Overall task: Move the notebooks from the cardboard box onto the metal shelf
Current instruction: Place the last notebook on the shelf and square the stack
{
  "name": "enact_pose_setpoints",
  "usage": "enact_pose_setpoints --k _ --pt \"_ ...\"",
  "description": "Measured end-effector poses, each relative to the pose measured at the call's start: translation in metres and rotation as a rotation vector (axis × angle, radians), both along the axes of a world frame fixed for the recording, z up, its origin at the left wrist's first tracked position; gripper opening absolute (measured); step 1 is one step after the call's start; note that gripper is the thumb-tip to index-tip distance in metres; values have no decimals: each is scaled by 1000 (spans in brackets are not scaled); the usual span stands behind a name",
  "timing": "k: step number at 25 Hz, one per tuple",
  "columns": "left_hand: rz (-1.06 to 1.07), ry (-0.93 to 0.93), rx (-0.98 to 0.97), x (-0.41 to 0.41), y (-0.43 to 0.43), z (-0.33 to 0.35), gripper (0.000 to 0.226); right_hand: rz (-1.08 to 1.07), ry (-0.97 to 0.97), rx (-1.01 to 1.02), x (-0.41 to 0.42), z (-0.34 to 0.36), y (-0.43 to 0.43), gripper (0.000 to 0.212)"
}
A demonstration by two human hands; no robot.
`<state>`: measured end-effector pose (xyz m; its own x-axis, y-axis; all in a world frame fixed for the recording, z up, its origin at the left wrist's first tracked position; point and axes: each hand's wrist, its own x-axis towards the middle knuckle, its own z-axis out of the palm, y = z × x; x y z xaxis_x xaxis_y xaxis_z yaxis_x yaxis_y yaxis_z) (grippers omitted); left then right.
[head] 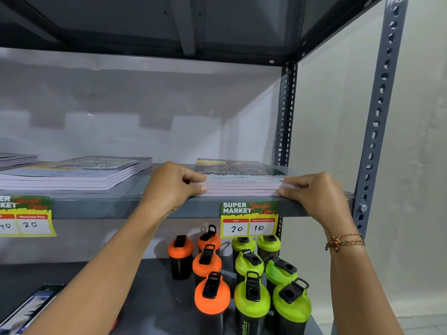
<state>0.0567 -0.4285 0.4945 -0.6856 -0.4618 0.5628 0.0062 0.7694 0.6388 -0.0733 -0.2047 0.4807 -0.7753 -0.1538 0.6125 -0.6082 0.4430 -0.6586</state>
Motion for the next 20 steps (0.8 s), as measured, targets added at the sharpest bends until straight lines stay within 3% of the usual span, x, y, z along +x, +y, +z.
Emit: enact_pose_setpoints --k 9,20 --pt "0 20 -7 -1 -1 -3 30 8 -20 113 -5 7 7 26" --pt "-37 31 20 -5 -5 -3 25 56 -73 57 -11 8 9 22"
